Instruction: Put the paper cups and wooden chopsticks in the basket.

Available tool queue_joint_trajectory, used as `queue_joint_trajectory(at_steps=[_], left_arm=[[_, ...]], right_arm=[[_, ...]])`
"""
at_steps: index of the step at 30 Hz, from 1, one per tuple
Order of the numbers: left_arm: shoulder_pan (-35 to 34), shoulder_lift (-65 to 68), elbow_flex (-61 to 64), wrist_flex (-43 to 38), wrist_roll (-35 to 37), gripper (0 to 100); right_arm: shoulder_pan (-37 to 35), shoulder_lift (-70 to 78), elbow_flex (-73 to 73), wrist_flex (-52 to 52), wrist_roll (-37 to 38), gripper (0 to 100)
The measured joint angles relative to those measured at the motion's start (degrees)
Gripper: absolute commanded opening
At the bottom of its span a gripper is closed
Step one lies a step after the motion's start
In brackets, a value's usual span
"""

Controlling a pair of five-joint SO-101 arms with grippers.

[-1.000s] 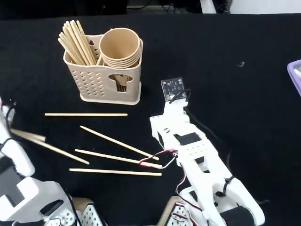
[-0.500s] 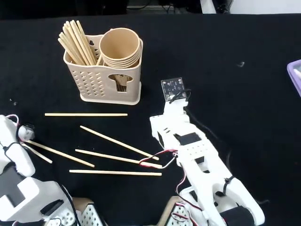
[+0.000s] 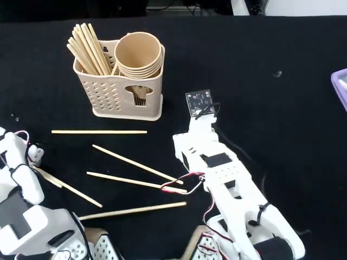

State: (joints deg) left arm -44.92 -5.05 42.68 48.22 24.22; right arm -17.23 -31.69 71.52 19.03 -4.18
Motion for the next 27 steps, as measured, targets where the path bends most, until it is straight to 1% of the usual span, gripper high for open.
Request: queue_joint_trajectory(at_steps=[6, 9, 14, 20, 23, 27], left_arm=[[0.1, -0.4, -0.5, 0.4, 1.5, 3], [-0.4, -1.5, -4.5, 1.2, 1.6, 3], [-2.6, -8.6, -11.5, 1.4, 1.7, 3], [-2.0, -20.7, -15.6, 1.5, 1.7, 3], [1.1, -26.9, -18.8, 1.4, 0.7, 3], [10.7, -33.1, -24.3, -3.3, -0.1, 3]], right_arm=[[0.0, 0.0, 0.0, 0.0, 0.0, 4.6], [0.0, 0.0, 0.0, 0.0, 0.0, 4.6], [0.0, 0.0, 0.0, 0.0, 0.0, 4.6], [0.0, 0.0, 2.0, -1.7, 0.0, 4.6], [0.0, 0.0, 3.5, -4.4, 0.0, 4.6], [-0.2, -0.1, 4.2, -6.1, 0.0, 4.6]])
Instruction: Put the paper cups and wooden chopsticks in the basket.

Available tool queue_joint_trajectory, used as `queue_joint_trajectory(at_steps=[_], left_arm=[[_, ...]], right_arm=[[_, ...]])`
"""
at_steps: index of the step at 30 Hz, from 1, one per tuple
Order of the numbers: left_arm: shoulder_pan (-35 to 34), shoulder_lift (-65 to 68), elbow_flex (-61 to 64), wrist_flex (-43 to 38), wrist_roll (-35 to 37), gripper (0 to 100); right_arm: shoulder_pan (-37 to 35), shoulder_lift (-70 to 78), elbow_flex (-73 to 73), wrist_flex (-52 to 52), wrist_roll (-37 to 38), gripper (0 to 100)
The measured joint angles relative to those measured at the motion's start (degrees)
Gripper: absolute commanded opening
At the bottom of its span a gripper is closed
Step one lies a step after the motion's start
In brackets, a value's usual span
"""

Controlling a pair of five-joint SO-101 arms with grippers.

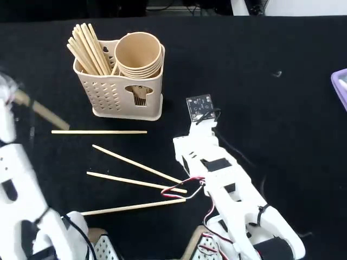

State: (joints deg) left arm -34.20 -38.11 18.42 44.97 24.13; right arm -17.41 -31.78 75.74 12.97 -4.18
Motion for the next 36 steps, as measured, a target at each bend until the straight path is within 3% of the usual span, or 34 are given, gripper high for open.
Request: queue_joint_trajectory(at_steps=[7, 13, 19, 36], left_arm=[[18.5, -1.8, -4.3, -15.1, -1.0, 3], [26.4, 4.7, -4.3, -27.3, -12.0, 3], [28.8, 9.9, -4.3, -33.8, -15.0, 3], [29.2, 16.5, -8.5, -34.0, -15.4, 3]], right_arm=[[-0.2, 0.0, -0.1, -0.2, 0.0, 4.6], [-0.3, 0.0, -0.1, -0.2, 0.0, 4.6], [-0.3, 0.0, -0.1, -0.2, 0.0, 4.6], [-0.3, 0.0, -0.1, -0.2, 0.0, 4.6]])
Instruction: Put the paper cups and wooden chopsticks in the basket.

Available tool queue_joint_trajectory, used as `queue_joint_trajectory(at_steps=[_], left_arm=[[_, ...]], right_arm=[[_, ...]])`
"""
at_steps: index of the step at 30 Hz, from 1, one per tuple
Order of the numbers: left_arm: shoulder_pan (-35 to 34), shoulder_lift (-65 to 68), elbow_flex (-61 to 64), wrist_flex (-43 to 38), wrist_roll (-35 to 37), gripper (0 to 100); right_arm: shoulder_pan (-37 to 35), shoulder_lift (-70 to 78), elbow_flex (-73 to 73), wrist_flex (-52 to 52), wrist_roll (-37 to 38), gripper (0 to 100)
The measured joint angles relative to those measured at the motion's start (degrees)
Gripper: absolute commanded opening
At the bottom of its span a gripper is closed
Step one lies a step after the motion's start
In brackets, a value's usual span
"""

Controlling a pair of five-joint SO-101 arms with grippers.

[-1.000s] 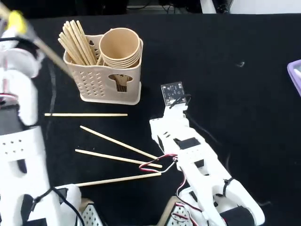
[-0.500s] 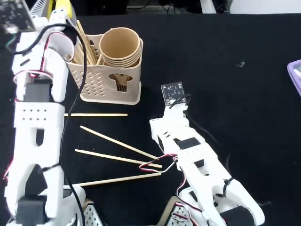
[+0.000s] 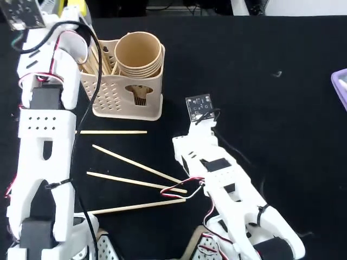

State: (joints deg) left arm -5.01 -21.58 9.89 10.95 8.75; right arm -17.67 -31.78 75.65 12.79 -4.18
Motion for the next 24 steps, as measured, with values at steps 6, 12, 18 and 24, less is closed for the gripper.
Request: queue_joint_trajectory(at_steps=[6, 12, 18, 24], left_arm=[[0.0, 0.0, -4.8, 0.0, 0.0, 3], [0.0, 0.3, -8.4, 0.0, 0.0, 3], [0.0, 1.3, -6.2, -0.1, 0.0, 3], [0.0, 7.2, -5.5, -0.1, 0.0, 3]], right_arm=[[0.0, 0.0, 0.0, 0.0, 0.0, 4.6], [0.0, 0.0, 0.0, 0.0, 0.0, 4.6], [0.0, 0.0, 0.0, 0.0, 0.0, 4.6], [0.0, 0.0, 0.0, 0.0, 0.0, 4.6]])
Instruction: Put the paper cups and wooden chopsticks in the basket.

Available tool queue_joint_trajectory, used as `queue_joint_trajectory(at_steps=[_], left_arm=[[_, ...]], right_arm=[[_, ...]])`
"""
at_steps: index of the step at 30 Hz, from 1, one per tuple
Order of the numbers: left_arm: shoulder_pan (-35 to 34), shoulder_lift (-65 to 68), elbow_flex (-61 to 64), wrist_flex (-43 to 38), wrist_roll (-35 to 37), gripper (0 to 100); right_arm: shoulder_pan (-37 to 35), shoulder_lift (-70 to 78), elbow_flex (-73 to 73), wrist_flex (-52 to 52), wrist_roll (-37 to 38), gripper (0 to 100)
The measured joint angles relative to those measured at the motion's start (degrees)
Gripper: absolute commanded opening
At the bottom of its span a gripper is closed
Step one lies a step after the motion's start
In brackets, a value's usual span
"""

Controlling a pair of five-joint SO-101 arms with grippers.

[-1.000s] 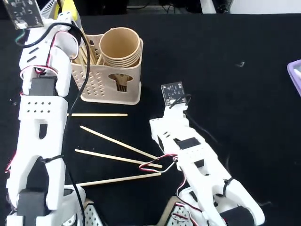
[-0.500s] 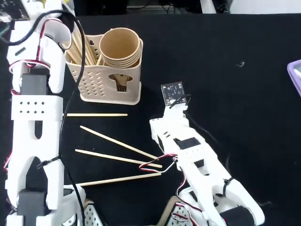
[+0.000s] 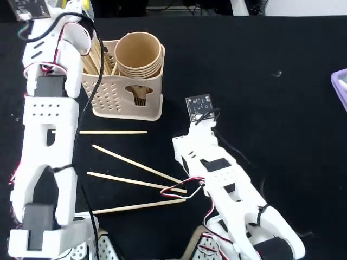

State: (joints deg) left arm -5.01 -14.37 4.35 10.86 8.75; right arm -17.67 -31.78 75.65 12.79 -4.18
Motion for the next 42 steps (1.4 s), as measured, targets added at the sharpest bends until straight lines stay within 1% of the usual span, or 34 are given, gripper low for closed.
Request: queue_joint_trajectory(at_steps=[6, 11, 17, 23, 28, 31, 42], left_arm=[[0.0, 1.8, 0.2, 0.0, 0.0, 3], [-0.1, 1.6, 5.8, -0.3, 0.2, 3], [-0.2, 1.1, 5.1, 7.1, -0.1, 3], [-0.3, 0.4, 5.4, 8.5, -0.1, 3], [-1.1, 1.1, 4.1, 8.7, 0.2, 3], [-1.4, 1.4, 1.8, 9.8, 0.3, 3], [-1.6, 1.5, -6.5, 9.9, 0.1, 3]], right_arm=[[0.0, 0.0, 0.0, 0.0, 0.0, 4.6], [0.0, 0.0, 0.0, 0.0, 0.0, 4.6], [0.0, 0.0, 0.0, 0.0, 0.0, 4.6], [0.0, 0.0, 0.0, 0.0, 0.0, 4.6], [0.0, 0.0, 0.0, 0.0, 0.0, 4.6], [0.0, 0.0, 0.0, 0.0, 0.0, 4.6], [0.0, 0.0, 0.0, 0.0, 0.0, 4.6]])
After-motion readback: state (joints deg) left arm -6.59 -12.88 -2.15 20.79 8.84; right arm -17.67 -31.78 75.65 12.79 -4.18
